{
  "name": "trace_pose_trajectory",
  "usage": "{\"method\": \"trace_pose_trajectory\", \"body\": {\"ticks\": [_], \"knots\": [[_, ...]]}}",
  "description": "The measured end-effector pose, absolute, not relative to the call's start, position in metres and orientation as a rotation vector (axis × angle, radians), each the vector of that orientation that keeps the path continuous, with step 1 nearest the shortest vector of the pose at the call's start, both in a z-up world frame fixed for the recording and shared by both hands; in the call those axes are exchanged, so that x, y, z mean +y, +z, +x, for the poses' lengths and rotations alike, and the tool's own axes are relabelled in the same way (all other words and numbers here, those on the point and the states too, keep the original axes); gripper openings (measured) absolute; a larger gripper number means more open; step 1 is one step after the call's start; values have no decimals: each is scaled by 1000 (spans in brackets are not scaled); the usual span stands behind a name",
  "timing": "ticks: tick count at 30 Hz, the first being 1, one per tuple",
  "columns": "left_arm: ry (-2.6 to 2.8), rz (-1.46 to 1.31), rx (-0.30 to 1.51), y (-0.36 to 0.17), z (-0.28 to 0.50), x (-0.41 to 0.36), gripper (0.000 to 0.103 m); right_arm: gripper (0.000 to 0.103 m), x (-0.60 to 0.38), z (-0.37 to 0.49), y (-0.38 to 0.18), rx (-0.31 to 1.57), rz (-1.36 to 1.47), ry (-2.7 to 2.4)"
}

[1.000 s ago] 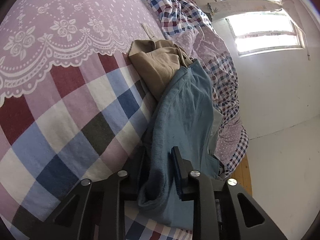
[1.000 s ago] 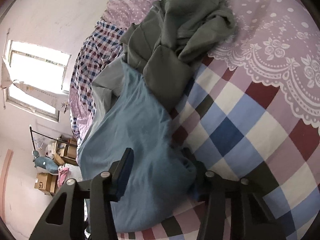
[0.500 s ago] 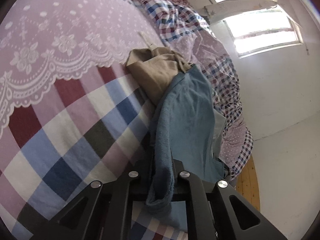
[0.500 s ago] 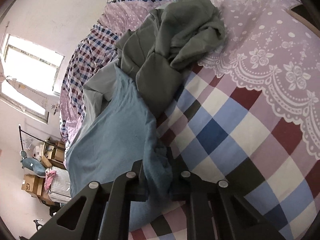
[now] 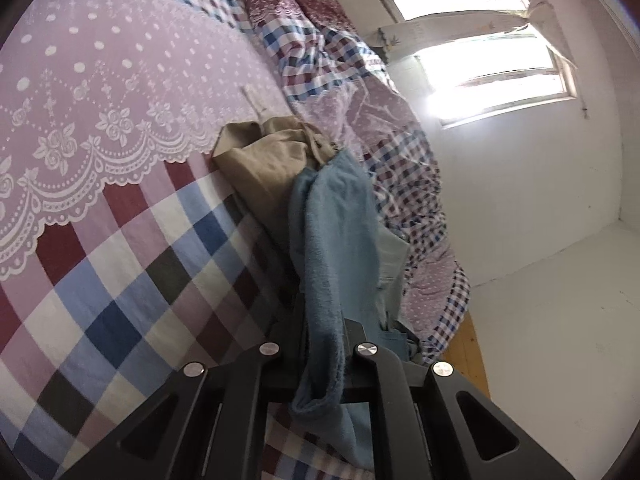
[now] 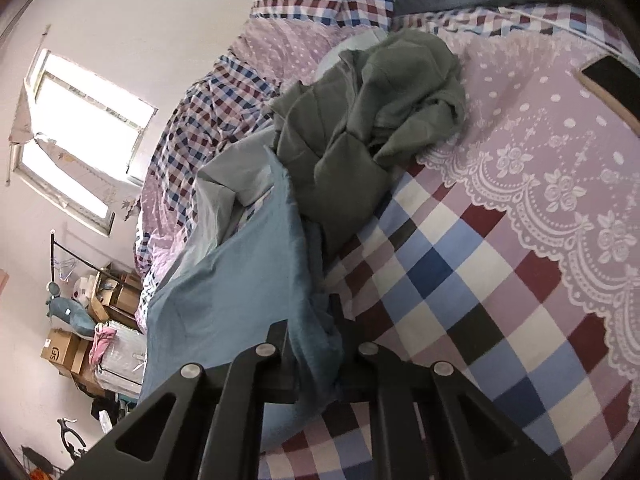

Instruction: Fold clothes

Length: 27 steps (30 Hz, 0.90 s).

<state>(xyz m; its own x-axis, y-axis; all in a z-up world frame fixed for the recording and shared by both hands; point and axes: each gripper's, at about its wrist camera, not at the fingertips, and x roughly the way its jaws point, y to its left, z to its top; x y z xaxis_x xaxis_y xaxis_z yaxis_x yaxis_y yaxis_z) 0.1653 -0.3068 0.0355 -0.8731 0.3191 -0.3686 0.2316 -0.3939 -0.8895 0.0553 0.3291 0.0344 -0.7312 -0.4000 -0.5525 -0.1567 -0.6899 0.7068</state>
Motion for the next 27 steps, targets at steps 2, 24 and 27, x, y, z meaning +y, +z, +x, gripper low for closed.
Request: {"method": "trace_pose_trajectory", "body": {"ticks": [2, 24, 27], "knots": [[2453, -759, -1686, 41, 170, -306, 7, 9, 331, 62, 40, -1149, 1063, -2549], [2363, -619, -1551, 105, 321, -279, 6, 8, 346, 213, 120, -1013, 876, -2525], [2355, -577, -1538, 124, 340, -276, 6, 8, 345, 232, 139, -1005, 826, -2505]]}}
